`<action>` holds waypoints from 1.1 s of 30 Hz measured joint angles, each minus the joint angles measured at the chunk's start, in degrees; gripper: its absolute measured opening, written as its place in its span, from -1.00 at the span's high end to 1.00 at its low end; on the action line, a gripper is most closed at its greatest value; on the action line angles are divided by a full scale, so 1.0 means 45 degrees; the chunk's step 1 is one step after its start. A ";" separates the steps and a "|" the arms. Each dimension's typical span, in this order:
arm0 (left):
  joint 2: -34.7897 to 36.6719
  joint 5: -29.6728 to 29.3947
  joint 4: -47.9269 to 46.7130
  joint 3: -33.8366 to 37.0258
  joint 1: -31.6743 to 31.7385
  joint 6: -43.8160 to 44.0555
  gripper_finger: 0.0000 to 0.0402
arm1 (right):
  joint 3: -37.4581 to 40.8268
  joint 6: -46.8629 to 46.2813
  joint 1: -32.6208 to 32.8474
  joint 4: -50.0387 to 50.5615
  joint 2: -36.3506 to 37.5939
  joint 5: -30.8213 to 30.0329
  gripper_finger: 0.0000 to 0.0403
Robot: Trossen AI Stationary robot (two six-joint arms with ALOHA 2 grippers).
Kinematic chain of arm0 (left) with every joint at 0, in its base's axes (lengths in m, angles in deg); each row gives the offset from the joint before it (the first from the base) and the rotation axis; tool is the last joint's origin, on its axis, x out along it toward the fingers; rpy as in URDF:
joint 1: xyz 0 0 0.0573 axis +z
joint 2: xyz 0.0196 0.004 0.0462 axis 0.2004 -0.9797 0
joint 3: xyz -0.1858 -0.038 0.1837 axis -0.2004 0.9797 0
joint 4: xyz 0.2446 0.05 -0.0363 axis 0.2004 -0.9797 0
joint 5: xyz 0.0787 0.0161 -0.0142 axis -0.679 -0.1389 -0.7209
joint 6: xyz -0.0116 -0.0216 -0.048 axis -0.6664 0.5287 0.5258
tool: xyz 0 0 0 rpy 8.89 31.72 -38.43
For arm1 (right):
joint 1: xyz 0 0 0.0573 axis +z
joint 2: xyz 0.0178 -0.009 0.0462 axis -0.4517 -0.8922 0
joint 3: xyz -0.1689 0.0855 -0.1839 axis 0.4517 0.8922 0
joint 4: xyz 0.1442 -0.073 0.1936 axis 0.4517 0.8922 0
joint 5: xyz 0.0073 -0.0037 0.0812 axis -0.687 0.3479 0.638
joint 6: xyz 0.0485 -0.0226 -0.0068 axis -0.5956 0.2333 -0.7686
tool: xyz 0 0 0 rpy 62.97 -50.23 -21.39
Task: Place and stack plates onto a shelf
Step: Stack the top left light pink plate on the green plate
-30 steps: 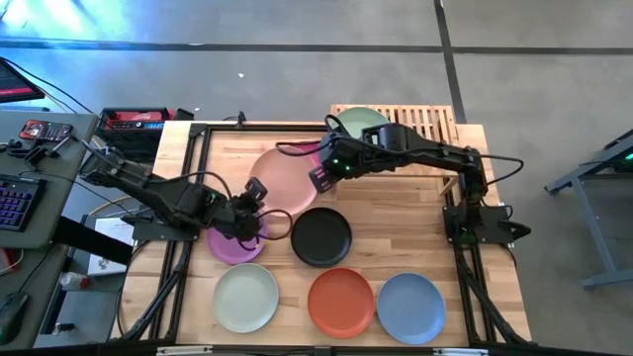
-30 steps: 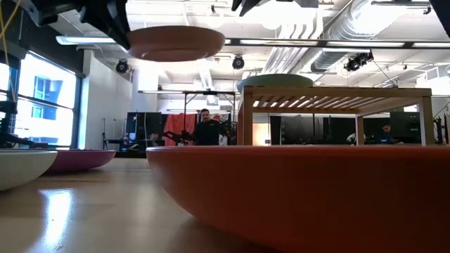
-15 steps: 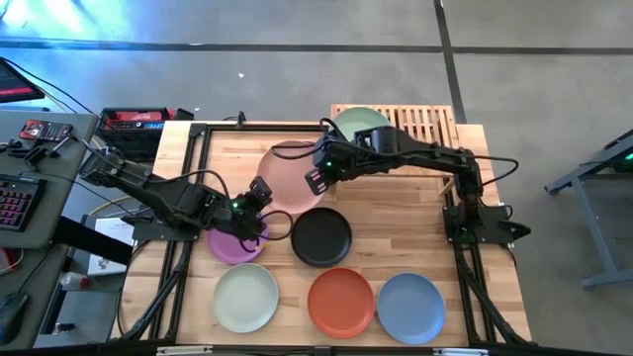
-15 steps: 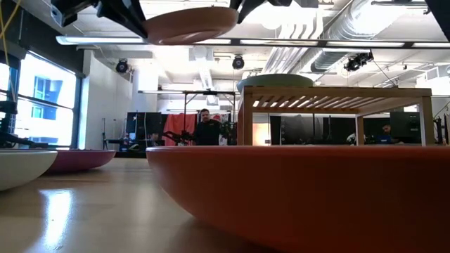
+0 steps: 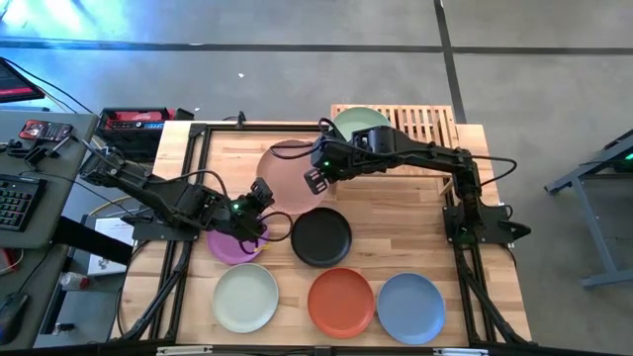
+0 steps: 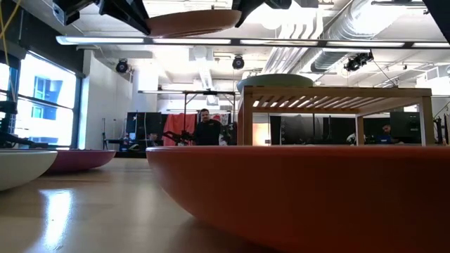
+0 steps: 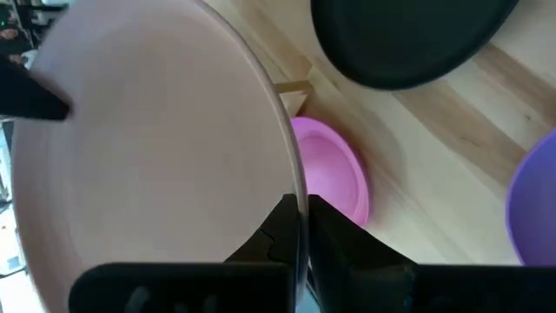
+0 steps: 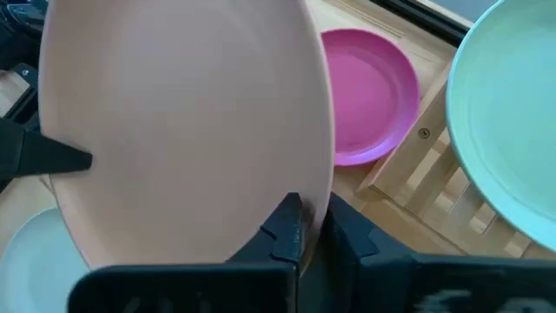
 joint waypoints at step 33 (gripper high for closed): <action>0.0000 0.1684 -0.0035 0.0000 0.0262 0.4422 0.51 | 0.0000 -0.0256 -0.0276 0.1496 -0.0005 0.0150 1.00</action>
